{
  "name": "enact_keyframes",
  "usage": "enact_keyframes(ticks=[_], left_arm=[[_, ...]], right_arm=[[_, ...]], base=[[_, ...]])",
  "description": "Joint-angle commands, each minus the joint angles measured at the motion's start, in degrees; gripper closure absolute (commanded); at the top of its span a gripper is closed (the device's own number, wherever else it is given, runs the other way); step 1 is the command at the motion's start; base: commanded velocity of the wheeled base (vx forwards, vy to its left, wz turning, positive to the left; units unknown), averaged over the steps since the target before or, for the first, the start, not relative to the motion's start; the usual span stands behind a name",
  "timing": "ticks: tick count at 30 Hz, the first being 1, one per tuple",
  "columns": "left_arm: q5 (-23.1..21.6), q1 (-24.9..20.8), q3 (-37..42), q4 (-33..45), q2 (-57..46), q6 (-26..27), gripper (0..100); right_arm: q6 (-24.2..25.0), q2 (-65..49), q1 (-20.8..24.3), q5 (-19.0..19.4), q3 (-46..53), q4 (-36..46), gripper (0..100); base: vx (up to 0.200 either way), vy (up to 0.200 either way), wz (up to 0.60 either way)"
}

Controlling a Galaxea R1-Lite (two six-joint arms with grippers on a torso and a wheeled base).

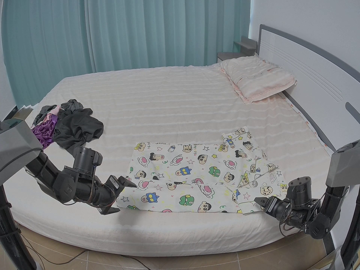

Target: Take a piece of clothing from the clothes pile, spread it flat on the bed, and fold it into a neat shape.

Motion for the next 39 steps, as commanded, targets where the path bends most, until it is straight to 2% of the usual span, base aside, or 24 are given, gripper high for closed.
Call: enact_keyframes(ticks=[1,7,11,14,16,18,19,22,26,30,39], left_arm=[[0.1,-0.3,0.0,0.0,0.1,0.0,0],[0.1,-0.3,0.1,0.0,0.1,0.0,0],[0.1,-0.3,0.1,0.0,0.1,0.0,0],[0.1,-0.4,0.1,0.0,0.2,0.0,0],[0.1,-0.5,0.2,0.0,0.2,0.0,0],[0.1,-0.5,0.6,-0.2,0.1,0.0,0],[0.1,-0.5,0.6,-0.2,0.1,0.0,0],[0.1,-0.5,1.6,-2.5,0.1,0.0,0],[0.1,-0.6,2.5,-4.7,0.2,0.0,0],[0.1,-0.6,2.5,-4.8,0.4,0.1,0],[0.5,-0.7,2.5,-4.9,0.5,0.1,0]], right_arm=[[-0.4,-0.4,-0.3,-0.3,3.8,-4.3,0],[-1.3,-3.9,-1.7,-0.1,2.8,-5.0,0],[-1.4,-4.5,2.6,0.5,1.4,-5.2,0],[-1.5,-2.7,4.7,0.5,-5.3,-3.4,0],[-2.0,-0.7,5.3,0.6,-8.8,-1.0,0],[-3.5,2.6,6.1,0.6,-15.8,5.1,0],[-3.5,2.6,6.1,0.6,-15.8,5.1,0],[-3.5,5.2,7.6,0.7,-26.0,13.8,0],[-3.3,8.0,10.1,0.6,-32.6,21.2,0],[-3.5,11.1,12.1,-0.1,-35.4,22.6,0],[-5.4,11.4,12.5,-0.6,-37.2,26.4,0]], base=[[0.0,0.0,0.0],[0.0,0.0,0.0],[0.0,0.0,0.0],[0.0,0.0,0.0],[0.0,0.0,0.0],[0.0,0.0,0.0],[0.0,0.0,0.0],[0.0,0.0,0.0],[0.0,0.0,0.0],[0.0,0.0,0.0],[0.0,0.0,0.0]])
